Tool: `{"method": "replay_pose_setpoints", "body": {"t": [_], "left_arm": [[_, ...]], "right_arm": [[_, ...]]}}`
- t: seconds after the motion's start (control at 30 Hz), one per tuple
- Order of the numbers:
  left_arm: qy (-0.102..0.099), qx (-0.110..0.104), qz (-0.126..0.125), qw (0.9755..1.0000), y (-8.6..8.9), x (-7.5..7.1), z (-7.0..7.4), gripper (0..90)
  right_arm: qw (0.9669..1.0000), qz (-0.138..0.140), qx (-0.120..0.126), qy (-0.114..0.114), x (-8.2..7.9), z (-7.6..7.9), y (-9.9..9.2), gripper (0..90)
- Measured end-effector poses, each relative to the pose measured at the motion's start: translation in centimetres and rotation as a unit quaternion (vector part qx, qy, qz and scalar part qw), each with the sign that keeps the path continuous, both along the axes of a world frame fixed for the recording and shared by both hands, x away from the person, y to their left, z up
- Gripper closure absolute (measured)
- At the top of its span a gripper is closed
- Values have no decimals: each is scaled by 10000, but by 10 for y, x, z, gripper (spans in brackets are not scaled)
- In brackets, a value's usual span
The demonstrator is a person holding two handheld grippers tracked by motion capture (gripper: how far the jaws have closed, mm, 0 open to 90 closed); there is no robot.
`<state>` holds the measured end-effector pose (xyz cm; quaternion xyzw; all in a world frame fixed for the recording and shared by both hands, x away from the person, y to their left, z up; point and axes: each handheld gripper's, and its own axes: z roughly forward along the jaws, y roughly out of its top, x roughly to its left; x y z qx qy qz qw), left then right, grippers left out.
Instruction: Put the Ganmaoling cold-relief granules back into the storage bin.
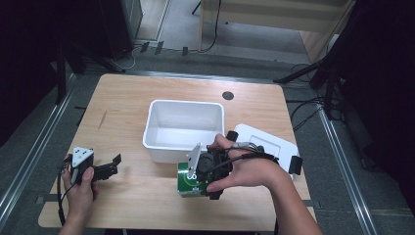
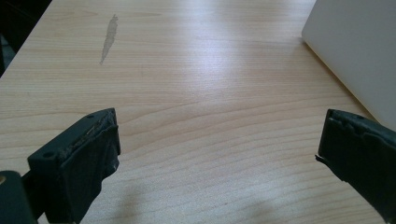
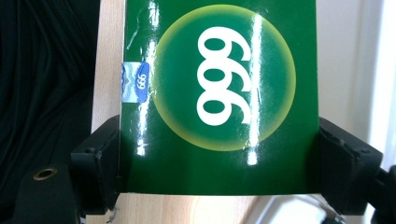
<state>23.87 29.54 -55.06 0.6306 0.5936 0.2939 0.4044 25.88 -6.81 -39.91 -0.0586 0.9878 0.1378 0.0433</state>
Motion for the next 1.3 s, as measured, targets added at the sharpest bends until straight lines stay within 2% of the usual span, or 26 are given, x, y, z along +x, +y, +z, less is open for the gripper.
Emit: {"method": "replay_pose_setpoints", "body": {"t": [0.4,0.43,0.57,0.7,0.9,1.3], "left_arm": [[2,-5,8,10000,0,0,0,0],[-2,-1,2,10000,0,0,0,0],[-2,3,1,10000,0,0,0,0],[1,8,-2,10000,0,0,0,0],[1,4,2,10000,0,0,0,0],[7,-11,-4,10000,0,0,0,0]], "right_arm": [[9999,22,139,-70,6,41,-11,159],[9999,-78,129,-84,6,45,-12,160],[9996,-31,239,-157,14,59,-18,159],[9992,-126,334,-181,24,72,-25,160],[9987,-232,346,-300,38,84,-32,160],[9982,-371,344,-307,60,98,-32,160]]}}
